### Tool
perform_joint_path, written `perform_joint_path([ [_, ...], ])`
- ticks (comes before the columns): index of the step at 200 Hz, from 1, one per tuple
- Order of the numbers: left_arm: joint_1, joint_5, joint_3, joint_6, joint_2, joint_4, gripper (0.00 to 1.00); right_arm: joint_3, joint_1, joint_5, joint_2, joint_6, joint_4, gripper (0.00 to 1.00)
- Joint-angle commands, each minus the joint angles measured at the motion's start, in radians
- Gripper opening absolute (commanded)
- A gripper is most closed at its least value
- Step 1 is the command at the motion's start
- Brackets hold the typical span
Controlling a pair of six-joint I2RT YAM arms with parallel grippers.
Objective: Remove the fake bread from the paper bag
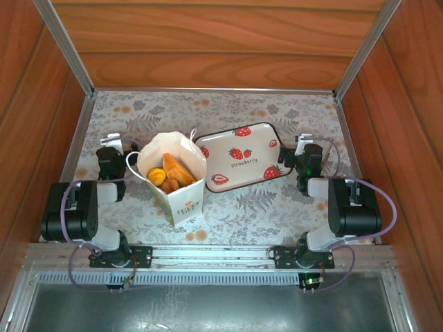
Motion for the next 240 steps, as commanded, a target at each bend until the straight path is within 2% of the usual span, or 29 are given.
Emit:
perform_joint_path([
  [1, 0.009, -0.06, -0.013, -0.037, -0.092, -0.053, 1.0, 0.029, -0.008, -0.011, -0.012, -0.01, -0.015, 1.0],
  [39, 0.011, -0.128, -0.019, -0.132, -0.306, -0.237, 1.0, 0.031, -0.007, 0.022, -0.06, 0.0, -0.058, 1.0],
  [62, 0.01, -0.228, -0.009, -0.27, -0.462, -0.407, 1.0, 0.029, -0.007, 0.055, -0.106, 0.017, -0.086, 1.0],
  [75, 0.01, -0.266, 0.011, -0.364, -0.559, -0.554, 1.0, 0.026, -0.008, 0.081, -0.131, 0.029, -0.103, 1.0],
  [95, 0.01, -0.249, 0.071, -0.43, -0.698, -0.77, 1.0, 0.021, -0.007, 0.13, -0.167, 0.049, -0.126, 1.0],
  [125, 0.011, -0.296, 0.304, -0.564, -0.827, -1.21, 1.0, 0.036, -0.007, 0.182, -0.214, 0.084, -0.198, 1.0],
  [137, 0.01, -0.264, 0.4, -0.575, -0.851, -1.325, 1.0, 0.051, -0.007, 0.188, -0.23, 0.098, -0.244, 1.0],
  [164, 0.01, -0.11, 0.584, -0.588, -0.87, -1.494, 1.0, 0.1, -0.007, 0.192, -0.241, 0.127, -0.352, 1.0],
  [211, 0.01, 0.091, 0.902, -0.657, -0.751, -1.789, 1.0, 0.1, -0.008, 0.22, -0.282, 0.137, -0.385, 1.0],
  [240, 0.009, 0.149, 1.021, -0.669, -0.679, -1.95, 1.0, 0.065, -0.007, 0.221, -0.336, 0.146, -0.359, 1.0],
])
